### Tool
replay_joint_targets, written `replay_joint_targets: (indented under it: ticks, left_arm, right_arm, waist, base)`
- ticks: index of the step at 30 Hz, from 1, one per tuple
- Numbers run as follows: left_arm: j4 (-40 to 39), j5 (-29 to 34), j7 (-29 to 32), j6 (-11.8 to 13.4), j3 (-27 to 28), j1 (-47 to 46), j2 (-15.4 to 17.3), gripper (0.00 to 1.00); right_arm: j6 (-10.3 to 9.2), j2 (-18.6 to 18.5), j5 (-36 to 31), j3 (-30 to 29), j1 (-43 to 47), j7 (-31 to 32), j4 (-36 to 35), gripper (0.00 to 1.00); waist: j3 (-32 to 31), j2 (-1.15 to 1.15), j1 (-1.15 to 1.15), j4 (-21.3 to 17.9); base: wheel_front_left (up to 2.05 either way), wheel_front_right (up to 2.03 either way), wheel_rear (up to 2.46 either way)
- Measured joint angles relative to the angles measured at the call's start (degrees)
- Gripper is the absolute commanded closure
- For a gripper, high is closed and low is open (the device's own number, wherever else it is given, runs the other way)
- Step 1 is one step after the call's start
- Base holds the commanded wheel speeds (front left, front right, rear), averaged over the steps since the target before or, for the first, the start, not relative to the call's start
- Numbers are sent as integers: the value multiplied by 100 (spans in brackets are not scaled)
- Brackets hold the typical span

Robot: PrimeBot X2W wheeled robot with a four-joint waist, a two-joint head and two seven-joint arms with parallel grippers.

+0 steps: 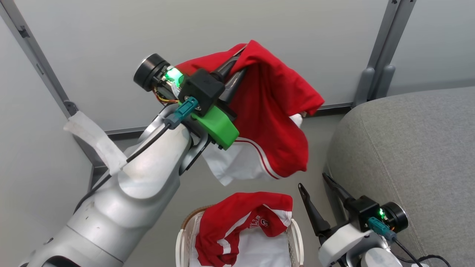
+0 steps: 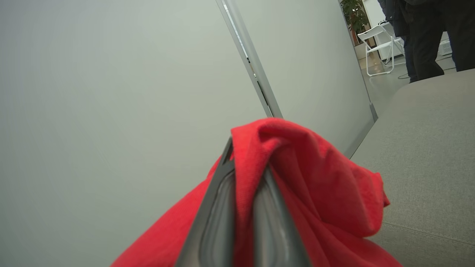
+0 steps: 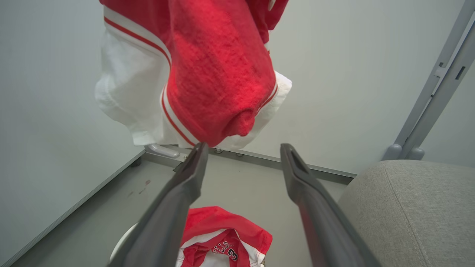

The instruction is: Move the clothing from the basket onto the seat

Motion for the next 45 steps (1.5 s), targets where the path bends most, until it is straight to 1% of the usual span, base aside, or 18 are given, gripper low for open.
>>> replay_joint_targets:
  ticks: [6,11,15,19,23,24,25,26,35,41,42,43,44,45]
  left_arm:
    - [-171,-90,-1,0,-231,-102,-53,100]
    - [-331,-149,-2,-1,-389,-102,-51,100]
    - [-397,-210,-2,-1,-516,-98,-33,100]
    - [-441,-281,-2,-1,-563,-92,-31,100]
    - [-489,-324,-1,-1,-570,-87,-32,100]
    - [-499,-346,-2,-1,-570,-83,-32,100]
    - [-502,-348,-2,-1,-569,-80,-32,100]
    - [-501,-358,-2,-1,-566,-71,-33,100]
    - [-313,-486,-2,4,-421,174,48,100]
    - [-21,-649,-2,30,-265,370,87,100]
    - [18,-673,-1,47,-222,415,88,85]
    - [45,-721,-2,55,-155,476,88,59]
    - [77,-760,-2,75,-104,539,87,25]
    - [103,-784,-2,96,-65,598,81,0]
  right_arm:
    - [0,3,114,140,-274,0,345,0]
    - [0,0,349,181,-478,0,388,0]
    - [0,4,374,291,-673,0,320,0]
    - [0,3,393,256,-826,0,310,0]
    - [0,-1,415,171,-989,0,477,0]
    - [0,0,437,179,-1036,0,558,51]
    - [0,1,453,188,-1066,0,603,80]
    - [0,1,458,194,-1102,0,639,100]
    - [0,1,476,167,-1197,0,684,100]
    - [0,1,420,137,-1193,0,587,100]
    - [0,1,398,123,-1193,1,568,100]
    - [0,1,382,101,-1193,1,533,100]
    - [0,2,353,77,-1193,1,495,100]
    - [0,1,333,53,-1193,1,467,100]
  waist:
    - [-5,0,0,72]
    - [-8,0,0,130]
    - [-3,0,0,171]
    - [7,0,0,198]
    - [18,0,0,235]
    - [20,0,0,246]
    - [22,0,0,253]
    - [27,0,0,260]
    - [88,0,0,249]
    - [129,0,0,178]
    - [135,0,0,168]
    - [143,0,0,154]
    - [151,0,0,141]
    - [159,0,0,132]
  base:
    - [0,0,0]
    - [0,0,0]
    - [0,0,0]
    - [0,0,0]
    - [0,0,0]
    - [0,0,0]
    - [0,0,0]
    - [0,0,0]
    - [0,0,0]
    - [0,0,0]
    - [0,0,0]
    - [0,0,0]
    - [0,0,0]
    - [0,0,0]
